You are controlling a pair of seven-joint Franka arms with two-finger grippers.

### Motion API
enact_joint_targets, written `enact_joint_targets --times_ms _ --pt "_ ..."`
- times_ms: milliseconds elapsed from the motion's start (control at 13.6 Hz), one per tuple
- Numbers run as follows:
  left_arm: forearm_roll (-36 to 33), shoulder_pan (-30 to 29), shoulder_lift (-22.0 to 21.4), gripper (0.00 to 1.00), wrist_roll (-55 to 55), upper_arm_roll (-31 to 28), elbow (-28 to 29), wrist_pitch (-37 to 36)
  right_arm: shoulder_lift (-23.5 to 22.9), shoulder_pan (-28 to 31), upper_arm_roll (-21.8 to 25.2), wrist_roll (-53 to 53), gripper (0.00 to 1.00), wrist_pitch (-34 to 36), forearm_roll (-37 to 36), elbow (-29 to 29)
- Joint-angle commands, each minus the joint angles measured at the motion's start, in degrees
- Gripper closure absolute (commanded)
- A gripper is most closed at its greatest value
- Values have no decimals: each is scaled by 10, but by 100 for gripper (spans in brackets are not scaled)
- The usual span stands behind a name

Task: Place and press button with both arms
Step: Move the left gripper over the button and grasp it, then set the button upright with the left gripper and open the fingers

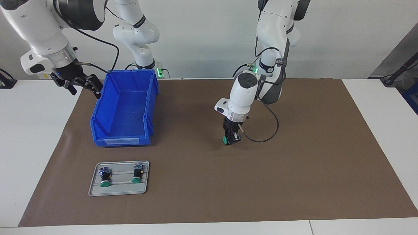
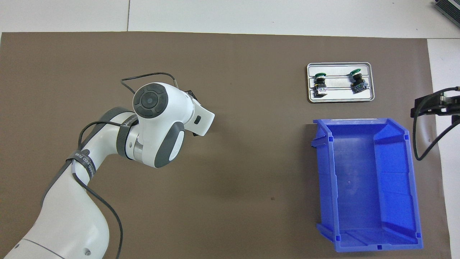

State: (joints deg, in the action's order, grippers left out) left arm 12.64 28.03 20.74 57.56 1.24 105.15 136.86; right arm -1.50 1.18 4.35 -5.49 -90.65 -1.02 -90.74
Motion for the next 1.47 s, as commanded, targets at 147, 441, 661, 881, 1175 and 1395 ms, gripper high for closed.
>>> enact_joint_targets --times_ms 147,441,661,881,1175,1395 --pt "235 -64 -39 100 210 4 73 9 16 9 -4 14 0 -8 8 -20" --pt "467 -95 -67 100 438 3 139 26 18 9 -4 16 0 -4 8 -24" --pt "629 -116 -84 100 594 3 177 26 19 11 -4 15 0 -10 8 -24" --pt "749 -132 -91 100 688 3 196 -10 19 11 -4 14 0 -13 8 -26" --pt "851 -145 -87 100 787 3 230 -84 19 15 -4 10 0 -17 8 -30" --pt "906 -163 -78 100 854 2 263 -156 26 15 -4 9 0 -17 8 -44"
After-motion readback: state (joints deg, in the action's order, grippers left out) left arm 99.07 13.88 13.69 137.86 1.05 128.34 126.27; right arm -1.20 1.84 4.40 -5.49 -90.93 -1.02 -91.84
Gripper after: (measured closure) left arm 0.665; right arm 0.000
